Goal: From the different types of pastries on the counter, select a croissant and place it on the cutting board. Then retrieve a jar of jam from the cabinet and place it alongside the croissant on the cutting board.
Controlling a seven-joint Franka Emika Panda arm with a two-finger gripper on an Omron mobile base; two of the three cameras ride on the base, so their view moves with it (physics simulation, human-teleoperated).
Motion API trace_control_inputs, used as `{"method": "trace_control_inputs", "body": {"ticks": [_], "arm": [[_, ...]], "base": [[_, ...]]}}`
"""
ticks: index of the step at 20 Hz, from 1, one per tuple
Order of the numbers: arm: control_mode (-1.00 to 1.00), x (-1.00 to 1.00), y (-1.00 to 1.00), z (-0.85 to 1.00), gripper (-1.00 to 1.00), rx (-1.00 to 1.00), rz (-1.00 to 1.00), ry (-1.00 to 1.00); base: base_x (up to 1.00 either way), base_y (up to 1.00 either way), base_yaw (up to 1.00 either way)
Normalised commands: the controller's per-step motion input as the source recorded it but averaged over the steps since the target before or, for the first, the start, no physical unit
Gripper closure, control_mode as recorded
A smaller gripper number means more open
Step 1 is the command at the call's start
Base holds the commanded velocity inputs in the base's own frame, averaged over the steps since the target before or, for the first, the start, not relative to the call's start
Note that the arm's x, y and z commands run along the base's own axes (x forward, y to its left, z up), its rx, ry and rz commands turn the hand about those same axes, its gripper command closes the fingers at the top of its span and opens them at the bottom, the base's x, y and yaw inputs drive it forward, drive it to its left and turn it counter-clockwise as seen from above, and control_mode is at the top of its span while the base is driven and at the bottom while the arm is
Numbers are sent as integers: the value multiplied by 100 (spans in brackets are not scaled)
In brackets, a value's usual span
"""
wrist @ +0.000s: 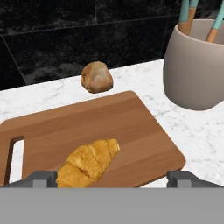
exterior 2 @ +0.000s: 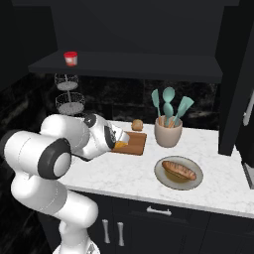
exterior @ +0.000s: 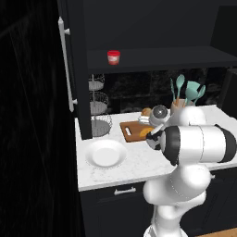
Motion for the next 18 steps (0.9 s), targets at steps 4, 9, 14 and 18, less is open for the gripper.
{"method": "trace_control_inputs", "body": {"ticks": [4, 9, 14, 18], "arm": [[-100, -22, 65, 33, -100, -2, 23, 0], [-100, -27, 45, 63, -100, -3, 36, -3], [-100, -41, 6, 35, -100, -2, 13, -24], [-100, -43, 0, 97, -100, -6, 7, -42]], "base": [[0, 0, 0], [0, 0, 0], [0, 0, 0], [0, 0, 0]]}}
